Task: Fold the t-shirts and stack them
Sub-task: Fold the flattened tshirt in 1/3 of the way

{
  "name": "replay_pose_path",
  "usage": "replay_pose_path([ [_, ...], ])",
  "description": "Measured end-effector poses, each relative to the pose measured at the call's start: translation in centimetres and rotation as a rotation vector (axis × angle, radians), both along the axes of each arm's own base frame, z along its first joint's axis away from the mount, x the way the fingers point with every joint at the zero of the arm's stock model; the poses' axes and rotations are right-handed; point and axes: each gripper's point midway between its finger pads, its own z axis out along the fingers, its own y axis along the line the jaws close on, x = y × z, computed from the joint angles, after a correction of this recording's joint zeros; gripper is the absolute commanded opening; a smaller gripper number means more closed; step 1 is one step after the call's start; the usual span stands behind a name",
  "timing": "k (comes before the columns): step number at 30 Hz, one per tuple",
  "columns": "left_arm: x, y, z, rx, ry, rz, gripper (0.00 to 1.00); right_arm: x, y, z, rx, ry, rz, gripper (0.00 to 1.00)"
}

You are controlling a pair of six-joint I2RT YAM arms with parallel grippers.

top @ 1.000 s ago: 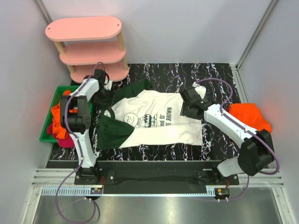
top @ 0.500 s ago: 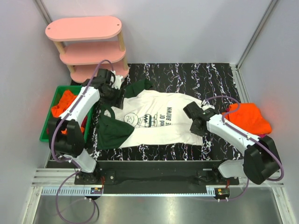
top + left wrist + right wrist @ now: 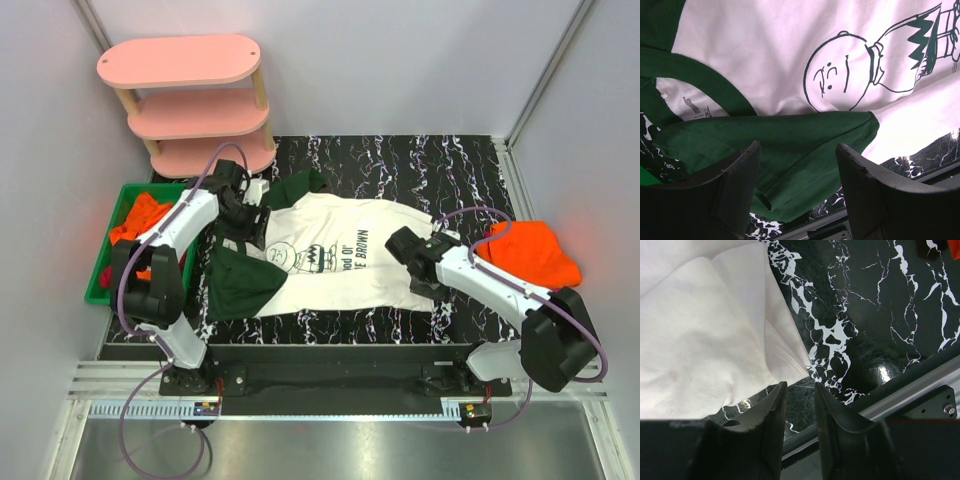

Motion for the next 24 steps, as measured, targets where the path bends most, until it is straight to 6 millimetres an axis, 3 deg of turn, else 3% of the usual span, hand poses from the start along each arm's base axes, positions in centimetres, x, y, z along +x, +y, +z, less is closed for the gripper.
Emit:
replay_pose_path([
  [7,-0.4,-0.2,-0.9,-0.004,0.025,-0.007,0.66,0.0,0.0,-0.5,-0.015,0.008,0.005,0.46],
  [14,-0.8,-0.2,-1.3,-0.002,0.038,-0.009,0.66,0.5,0.9,-0.8,0.002,-0.007,0.025,0.47],
  [24,-1.0,-0.3,-2.3,0.002,0.073,-0.010,0.65,-0.6,1.4,-3.8,-0.021,0.090,0.027,0.45],
])
